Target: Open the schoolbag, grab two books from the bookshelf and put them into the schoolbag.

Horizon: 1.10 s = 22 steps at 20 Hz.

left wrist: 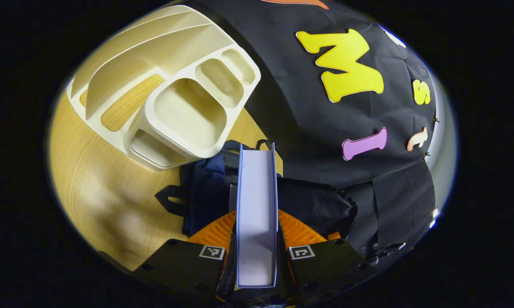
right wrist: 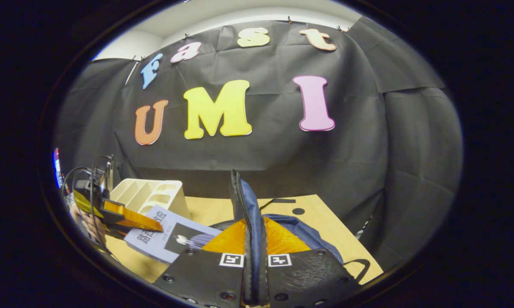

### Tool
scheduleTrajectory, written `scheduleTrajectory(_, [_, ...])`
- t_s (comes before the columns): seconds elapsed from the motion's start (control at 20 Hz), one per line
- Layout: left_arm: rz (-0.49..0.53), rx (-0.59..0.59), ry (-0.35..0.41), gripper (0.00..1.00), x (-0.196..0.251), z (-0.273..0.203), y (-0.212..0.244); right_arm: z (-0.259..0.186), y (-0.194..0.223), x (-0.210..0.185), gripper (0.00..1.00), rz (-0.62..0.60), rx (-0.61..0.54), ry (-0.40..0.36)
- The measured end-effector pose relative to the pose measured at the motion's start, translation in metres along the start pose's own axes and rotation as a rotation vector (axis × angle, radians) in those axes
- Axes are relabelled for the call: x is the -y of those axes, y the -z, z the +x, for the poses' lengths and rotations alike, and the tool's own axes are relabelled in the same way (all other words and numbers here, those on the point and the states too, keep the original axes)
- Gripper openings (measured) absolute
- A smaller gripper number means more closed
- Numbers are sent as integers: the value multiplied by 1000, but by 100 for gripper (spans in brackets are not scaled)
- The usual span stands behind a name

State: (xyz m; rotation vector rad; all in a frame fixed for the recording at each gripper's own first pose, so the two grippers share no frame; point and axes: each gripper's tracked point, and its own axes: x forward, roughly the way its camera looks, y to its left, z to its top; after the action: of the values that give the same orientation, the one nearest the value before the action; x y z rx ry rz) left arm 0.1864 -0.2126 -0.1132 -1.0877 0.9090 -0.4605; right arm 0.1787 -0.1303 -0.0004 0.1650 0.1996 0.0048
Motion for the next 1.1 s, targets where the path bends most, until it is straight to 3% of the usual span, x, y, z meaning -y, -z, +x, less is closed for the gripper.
scheduleTrajectory(0.15, [-4, 36, -13, 40, -5, 21, 10, -1, -4, -10, 6, -9, 17, -35])
scheduleTrajectory(0.45, [127, 87, -37, 41, 3, 56, 25, -4, -15, -30, 8, -26, 52, -102])
scheduleTrajectory(0.7, [85, 52, 4, 41, 16, 96, 47, -5, -14, -33, 6, -37, 56, -147])
scheduleTrajectory(1.1, [42, 44, 19, 41, 22, 141, 77, -7, -12, -7, 6, -77, 63, -136])
